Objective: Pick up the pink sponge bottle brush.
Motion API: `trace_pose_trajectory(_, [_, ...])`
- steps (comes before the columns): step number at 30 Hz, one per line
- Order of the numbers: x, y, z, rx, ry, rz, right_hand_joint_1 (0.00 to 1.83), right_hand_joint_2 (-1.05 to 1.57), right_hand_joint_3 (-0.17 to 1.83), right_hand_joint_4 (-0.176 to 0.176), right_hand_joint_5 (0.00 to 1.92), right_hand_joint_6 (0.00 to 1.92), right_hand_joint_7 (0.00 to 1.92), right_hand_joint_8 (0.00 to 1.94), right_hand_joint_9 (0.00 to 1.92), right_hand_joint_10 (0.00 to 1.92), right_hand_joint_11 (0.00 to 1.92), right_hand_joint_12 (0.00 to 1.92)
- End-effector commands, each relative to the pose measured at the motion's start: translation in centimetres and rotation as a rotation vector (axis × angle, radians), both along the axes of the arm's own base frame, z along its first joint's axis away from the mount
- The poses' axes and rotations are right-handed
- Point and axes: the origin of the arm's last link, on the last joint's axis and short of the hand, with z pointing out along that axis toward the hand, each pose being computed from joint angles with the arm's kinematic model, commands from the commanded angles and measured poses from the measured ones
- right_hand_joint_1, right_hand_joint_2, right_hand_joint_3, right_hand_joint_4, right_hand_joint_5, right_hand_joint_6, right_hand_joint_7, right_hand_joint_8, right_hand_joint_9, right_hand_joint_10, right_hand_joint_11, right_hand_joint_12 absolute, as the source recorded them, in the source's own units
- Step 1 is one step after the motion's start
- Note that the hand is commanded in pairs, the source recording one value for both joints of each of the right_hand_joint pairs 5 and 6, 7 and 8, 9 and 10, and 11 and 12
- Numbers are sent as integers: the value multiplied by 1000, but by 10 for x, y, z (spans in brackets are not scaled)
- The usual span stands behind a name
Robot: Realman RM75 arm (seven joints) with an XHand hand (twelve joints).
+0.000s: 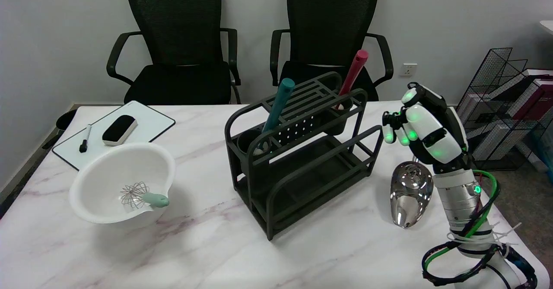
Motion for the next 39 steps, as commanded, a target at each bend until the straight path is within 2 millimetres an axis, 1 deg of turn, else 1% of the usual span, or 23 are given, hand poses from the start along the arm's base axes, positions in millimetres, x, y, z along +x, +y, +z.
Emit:
trace_pose_trajectory(1, [-13, -4, 29, 52, -40, -39, 978, 996, 782, 0, 1207, 1207, 1565, 1565, 1594, 1594, 1391, 1391])
trace_pose_trajectory(6, [-8, -16, 32, 54, -29, -31, 982, 911, 824, 0, 1149, 1149, 1533, 1533, 1563, 1563, 1364, 1364])
trace_pose_trajectory(8, [-6, -21, 34, 43, -31, -39, 1022, 848, 846, 0, 1050, 1050, 1483, 1483, 1493, 1493, 1337, 1337])
trace_pose_trajectory(10, [-5, -27, 44, 4, -19, -57, 1032, 792, 865, 0, 982, 982, 1439, 1439, 1439, 1439, 1294, 1294])
trace_pose_trajectory(12, [5, -31, 51, -10, -36, -27, 1062, 655, 910, 0, 820, 820, 1317, 1317, 1311, 1311, 1207, 1207])
trace_pose_trajectory(13, [9, -31, 55, -27, -38, -18, 1071, 612, 935, 0, 793, 793, 1286, 1286, 1260, 1260, 1185, 1185])
trace_pose_trajectory(15, [14, -31, 67, -72, -36, -13, 1095, 517, 1017, 0, 743, 743, 1195, 1195, 1076, 1076, 1098, 1098])
trace_pose_trajectory(17, [14, -32, 76, -108, -26, -30, 1107, 463, 1054, 0, 700, 700, 1145, 1145, 970, 970, 1054, 1054])
trace_pose_trajectory(18, [14, -33, 78, -119, -23, -39, 1117, 397, 1090, 0, 674, 674, 1079, 1079, 888, 888, 1030, 1030])
trace_pose_trajectory(19, [13, -34, 80, -131, -24, -50, 1119, 364, 1104, 0, 673, 673, 1047, 1047, 861, 861, 1010, 1010])
trace_pose_trajectory(24, [-1, -35, 91, -177, -55, -136, 1113, 312, 1092, 0, 649, 649, 996, 996, 809, 809, 950, 950])
trace_pose_trajectory(27, [-9, -35, 99, -232, -40, -180, 1105, 254, 1132, 0, 643, 643, 958, 958, 789, 789, 800, 800])
trace_pose_trajectory(30, [-14, -39, 101, -259, -50, -225, 1092, 127, 1200, 0, 611, 611, 857, 857, 717, 717, 600, 600])
trace_pose_trajectory(32, [-16, -46, 104, -272, -54, -251, 1093, 6, 1215, 0, 564, 564, 770, 770, 655, 655, 524, 524])
trace_pose_trajectory(34, [-14, -51, 108, -286, -47, -256, 1097, -53, 1169, 0, 524, 524, 743, 743, 627, 627, 496, 496])
trace_pose_trajectory(37, [-9, -62, 114, -297, -31, -248, 1122, -73, 1092, 0, 490, 490, 727, 727, 587, 587, 442, 442])
trace_pose_trajectory(39, [-6, -71, 115, -294, -22, -241, 1131, -79, 1087, 0, 478, 478, 727, 727, 575, 575, 420, 420])
